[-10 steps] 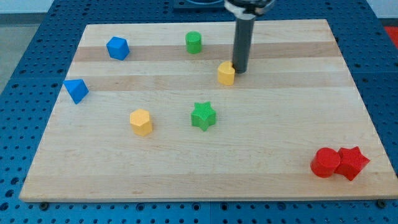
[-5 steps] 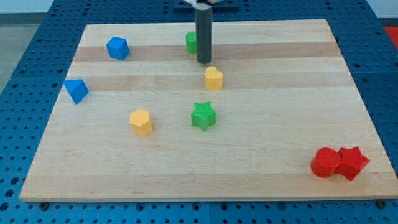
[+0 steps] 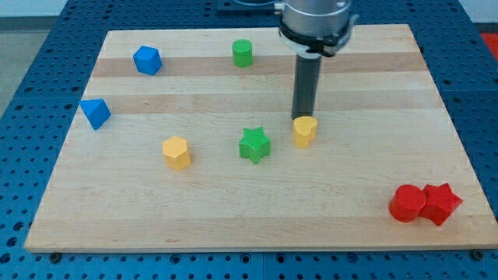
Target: Place the yellow heart into the red circle
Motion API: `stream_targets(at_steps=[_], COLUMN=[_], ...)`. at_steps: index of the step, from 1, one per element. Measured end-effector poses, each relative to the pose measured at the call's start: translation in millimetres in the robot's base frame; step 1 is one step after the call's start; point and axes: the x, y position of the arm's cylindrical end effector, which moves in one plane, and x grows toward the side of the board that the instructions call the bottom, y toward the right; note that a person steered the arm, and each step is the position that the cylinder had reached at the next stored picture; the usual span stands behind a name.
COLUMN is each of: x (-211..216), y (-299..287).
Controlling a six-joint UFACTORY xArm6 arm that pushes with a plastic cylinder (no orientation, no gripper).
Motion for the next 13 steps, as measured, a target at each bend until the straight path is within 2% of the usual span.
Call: stream_targets(at_steps=[3,5,6,7,9,11,13], x=[72,19,37,83,90,105,106], y=[14,-1,-14,-14,-14,-49,-37])
